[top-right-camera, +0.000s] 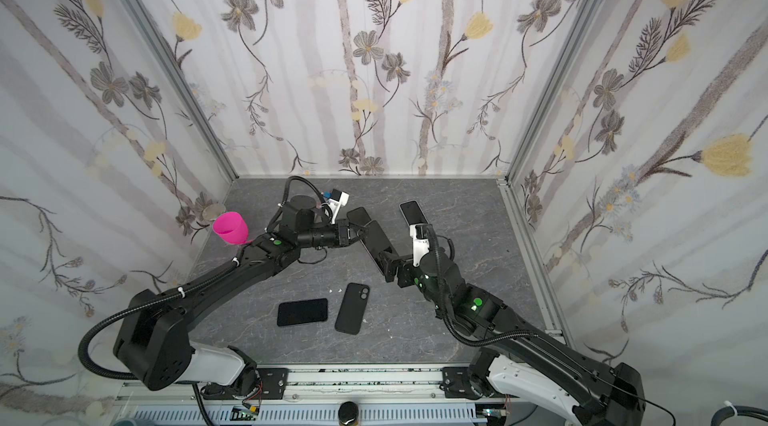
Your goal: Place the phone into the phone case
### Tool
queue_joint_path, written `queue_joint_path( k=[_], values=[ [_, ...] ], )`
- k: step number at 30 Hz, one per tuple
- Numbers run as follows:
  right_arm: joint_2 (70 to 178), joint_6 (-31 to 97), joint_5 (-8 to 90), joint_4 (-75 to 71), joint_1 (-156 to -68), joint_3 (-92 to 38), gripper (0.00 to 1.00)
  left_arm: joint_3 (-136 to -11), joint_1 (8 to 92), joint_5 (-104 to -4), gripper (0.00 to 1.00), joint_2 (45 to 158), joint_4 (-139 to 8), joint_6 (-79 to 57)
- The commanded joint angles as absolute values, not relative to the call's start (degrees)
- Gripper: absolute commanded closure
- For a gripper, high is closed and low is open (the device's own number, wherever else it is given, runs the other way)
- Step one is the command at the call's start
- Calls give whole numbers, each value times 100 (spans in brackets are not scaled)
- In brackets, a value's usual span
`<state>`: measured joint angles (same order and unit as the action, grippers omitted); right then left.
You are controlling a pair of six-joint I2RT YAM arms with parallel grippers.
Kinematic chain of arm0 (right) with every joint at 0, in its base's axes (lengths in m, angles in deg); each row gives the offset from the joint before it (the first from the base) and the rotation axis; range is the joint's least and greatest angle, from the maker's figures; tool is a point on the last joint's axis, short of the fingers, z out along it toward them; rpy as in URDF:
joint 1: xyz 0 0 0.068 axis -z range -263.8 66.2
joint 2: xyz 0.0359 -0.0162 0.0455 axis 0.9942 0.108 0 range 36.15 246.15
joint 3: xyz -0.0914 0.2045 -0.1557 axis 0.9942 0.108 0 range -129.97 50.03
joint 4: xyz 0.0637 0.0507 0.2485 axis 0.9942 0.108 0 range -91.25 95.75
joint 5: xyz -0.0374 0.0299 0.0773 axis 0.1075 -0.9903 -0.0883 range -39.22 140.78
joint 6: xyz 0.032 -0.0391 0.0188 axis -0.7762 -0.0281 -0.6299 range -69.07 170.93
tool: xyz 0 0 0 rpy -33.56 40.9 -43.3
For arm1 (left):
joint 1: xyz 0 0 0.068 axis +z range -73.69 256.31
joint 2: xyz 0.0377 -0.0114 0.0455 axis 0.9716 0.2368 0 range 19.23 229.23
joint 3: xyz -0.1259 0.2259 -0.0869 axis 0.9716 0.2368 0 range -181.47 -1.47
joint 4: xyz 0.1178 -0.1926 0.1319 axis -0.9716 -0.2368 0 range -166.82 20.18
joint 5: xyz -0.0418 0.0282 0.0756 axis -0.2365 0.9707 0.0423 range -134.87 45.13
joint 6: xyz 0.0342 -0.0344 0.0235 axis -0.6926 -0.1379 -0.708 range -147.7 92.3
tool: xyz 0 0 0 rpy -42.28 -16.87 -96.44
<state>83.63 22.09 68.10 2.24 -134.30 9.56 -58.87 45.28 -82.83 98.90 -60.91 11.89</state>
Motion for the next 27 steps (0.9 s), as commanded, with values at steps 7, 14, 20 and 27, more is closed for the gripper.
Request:
queue_joint_path(
  k=[7,14,20,27],
  values=[
    [7666,1308,6154,-1760,-13173,1188,2,-5157,4880,-7599,100,8543,-3632,1993],
    [8298,1028,4805,-2451,-13132,752,21,-4900,4880,-7683,100,8094,-2679,2117],
    [8787,872,4228,-2760,-13131,441,37,-4472,4875,-7787,100,7937,-1535,2568],
    [8812,834,4263,-2808,-13121,476,39,-4340,4879,-7753,100,7765,-1452,2520]
  ],
)
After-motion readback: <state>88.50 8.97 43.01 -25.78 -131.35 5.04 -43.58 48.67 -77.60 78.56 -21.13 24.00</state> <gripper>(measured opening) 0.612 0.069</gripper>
